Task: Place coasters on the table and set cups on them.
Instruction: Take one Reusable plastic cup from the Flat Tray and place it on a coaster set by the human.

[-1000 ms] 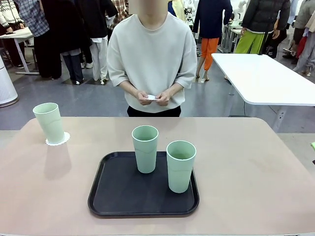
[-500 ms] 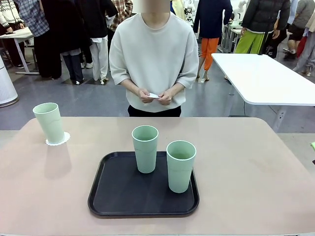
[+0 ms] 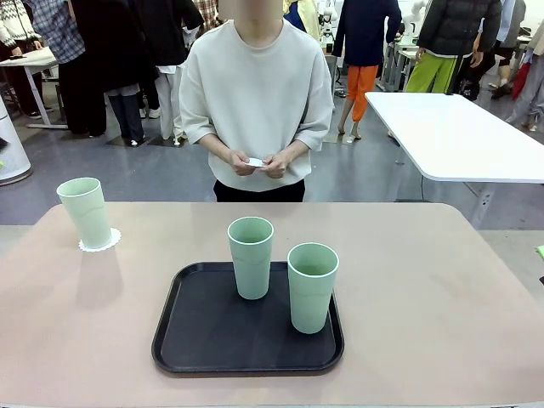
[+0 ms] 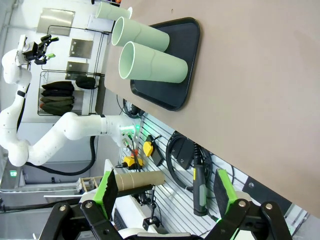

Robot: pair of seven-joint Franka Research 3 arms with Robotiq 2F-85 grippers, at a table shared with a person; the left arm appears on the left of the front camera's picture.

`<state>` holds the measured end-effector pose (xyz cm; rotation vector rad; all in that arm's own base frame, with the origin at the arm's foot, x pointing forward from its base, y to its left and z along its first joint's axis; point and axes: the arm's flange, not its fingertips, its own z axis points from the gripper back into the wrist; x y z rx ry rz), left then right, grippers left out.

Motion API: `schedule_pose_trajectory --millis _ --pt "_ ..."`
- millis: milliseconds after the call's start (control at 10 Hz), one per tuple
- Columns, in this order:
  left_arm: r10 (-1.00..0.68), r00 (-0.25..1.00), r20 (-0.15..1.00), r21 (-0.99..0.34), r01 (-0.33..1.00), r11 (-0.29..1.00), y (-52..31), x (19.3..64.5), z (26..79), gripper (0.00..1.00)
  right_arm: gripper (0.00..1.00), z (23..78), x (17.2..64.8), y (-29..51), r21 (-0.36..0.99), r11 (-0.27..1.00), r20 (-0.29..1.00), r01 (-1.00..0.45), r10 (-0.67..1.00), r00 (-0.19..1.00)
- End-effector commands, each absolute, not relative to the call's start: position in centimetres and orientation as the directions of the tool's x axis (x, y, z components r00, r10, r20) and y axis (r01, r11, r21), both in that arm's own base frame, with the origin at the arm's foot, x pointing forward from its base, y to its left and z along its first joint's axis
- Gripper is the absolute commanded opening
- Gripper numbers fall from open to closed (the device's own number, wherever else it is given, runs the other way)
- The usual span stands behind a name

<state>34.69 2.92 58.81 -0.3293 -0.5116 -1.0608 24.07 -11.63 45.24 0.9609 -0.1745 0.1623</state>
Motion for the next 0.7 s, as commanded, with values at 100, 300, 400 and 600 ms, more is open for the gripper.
schedule_pose_trajectory --millis 100,300,400,600 --pt "-0.763 0.359 0.537 0.049 0.890 0.453 -1.6 36.0 56.1 1.00 1.00 45.0 24.2 -11.6 0.807 0.544 0.235 -0.229 0.059 0.970" --pt "-0.789 0.349 0.506 0.021 0.909 0.416 -3.6 37.6 54.3 1.00 1.00 45.0 24.2 -11.6 0.807 0.544 0.235 -0.229 0.059 0.970" --pt "-0.782 0.360 0.509 -0.026 0.915 0.403 -3.4 37.7 53.5 1.00 1.00 45.0 24.2 -11.6 0.807 0.544 0.235 -0.229 0.059 0.970" --pt "-0.778 0.332 0.534 0.030 0.912 0.410 -3.4 36.7 55.0 1.00 1.00 45.0 24.2 -11.6 0.807 0.544 0.235 -0.229 0.059 0.970"
